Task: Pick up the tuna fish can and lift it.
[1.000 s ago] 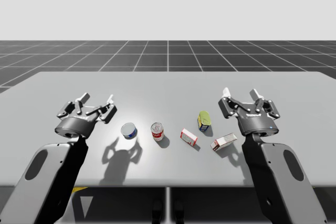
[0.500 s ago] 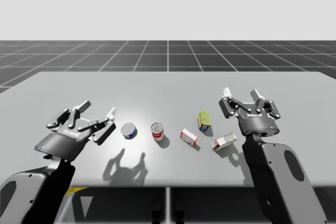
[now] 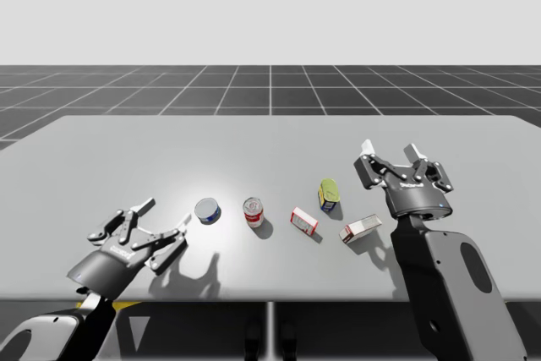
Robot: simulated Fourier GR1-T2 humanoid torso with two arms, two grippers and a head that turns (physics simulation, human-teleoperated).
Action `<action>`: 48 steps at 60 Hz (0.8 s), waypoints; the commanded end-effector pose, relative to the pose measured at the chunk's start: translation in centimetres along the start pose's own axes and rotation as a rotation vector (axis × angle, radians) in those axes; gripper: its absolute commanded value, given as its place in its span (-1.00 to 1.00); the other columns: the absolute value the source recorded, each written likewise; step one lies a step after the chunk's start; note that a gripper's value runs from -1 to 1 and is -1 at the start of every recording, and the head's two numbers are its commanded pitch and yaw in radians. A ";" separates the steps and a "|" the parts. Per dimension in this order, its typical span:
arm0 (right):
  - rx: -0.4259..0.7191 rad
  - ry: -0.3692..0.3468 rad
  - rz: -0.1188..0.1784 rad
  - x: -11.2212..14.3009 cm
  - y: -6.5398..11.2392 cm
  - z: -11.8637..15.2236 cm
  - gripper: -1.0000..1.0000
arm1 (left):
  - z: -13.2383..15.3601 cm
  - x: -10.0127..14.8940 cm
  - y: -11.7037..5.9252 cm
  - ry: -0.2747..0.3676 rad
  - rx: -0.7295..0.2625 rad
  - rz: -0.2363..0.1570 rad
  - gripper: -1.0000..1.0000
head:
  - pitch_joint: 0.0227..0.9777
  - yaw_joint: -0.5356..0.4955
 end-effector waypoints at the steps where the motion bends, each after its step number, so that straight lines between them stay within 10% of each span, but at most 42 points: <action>1: -0.001 0.002 -0.008 0.1 0.0 0.0 -1.00 | -0.4 -2.7 -0.1 0.051 -0.027 0.009 -1.00 | 0.69 0.62; 48: 0.010 0.010 -0.019 0.0 -0.1 -0.1 -1.00 | -7.7 -5.3 -1.5 0.195 -0.062 0.062 -1.00 | 0.68 0.60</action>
